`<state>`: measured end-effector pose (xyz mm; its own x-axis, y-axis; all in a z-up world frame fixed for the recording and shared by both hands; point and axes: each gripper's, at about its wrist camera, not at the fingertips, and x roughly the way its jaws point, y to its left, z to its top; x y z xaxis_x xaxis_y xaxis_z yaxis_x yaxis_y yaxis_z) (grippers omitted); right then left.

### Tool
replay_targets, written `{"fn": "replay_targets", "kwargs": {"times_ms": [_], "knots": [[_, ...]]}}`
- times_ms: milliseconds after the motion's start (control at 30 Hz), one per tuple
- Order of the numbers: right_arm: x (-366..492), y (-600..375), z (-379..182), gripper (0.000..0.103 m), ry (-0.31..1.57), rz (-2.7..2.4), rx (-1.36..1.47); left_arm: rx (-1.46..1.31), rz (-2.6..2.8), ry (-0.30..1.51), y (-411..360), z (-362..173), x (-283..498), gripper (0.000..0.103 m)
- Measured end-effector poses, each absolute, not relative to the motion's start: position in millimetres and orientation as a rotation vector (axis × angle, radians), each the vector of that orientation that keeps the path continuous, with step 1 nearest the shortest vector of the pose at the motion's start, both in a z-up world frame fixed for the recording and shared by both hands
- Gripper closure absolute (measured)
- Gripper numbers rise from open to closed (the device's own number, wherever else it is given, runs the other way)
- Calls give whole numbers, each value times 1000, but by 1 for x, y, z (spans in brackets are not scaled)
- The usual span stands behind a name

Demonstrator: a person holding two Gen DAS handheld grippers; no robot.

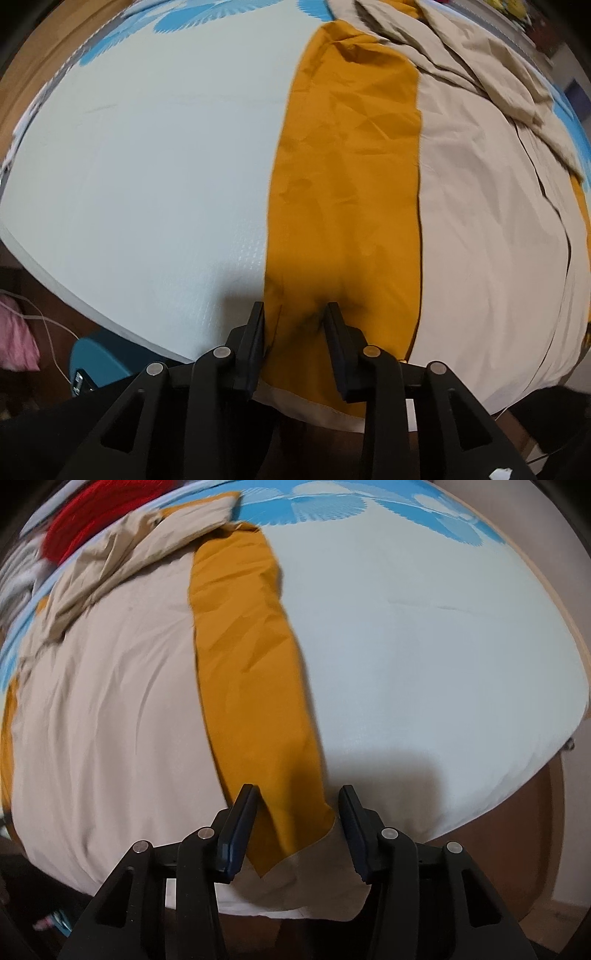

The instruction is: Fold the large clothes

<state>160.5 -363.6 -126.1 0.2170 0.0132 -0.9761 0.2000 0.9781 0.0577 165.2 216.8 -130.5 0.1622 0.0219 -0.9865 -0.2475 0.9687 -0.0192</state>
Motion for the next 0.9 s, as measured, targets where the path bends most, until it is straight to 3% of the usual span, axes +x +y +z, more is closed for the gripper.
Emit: {"fn": "replay_targets", "kwargs": {"times_ms": [267,433,467,567,900], "knots": [[149,-376,-123,55,1339,-154,218,-181,197,1399,216,-134,165,76],[147,-366,-131,55,1372,-119,174,-171,180,1396,222,-133,170,85],[148,-361,-132,57,1370,-116,146,-166,180,1395,213,-130,174,87],[149,-351,-130,88,1359,-82,131,-152,170,1380,211,-126,173,98],[137,-350,-78,95,1204,-17,189,-142,91,1236,186,-74,154,102]]}}
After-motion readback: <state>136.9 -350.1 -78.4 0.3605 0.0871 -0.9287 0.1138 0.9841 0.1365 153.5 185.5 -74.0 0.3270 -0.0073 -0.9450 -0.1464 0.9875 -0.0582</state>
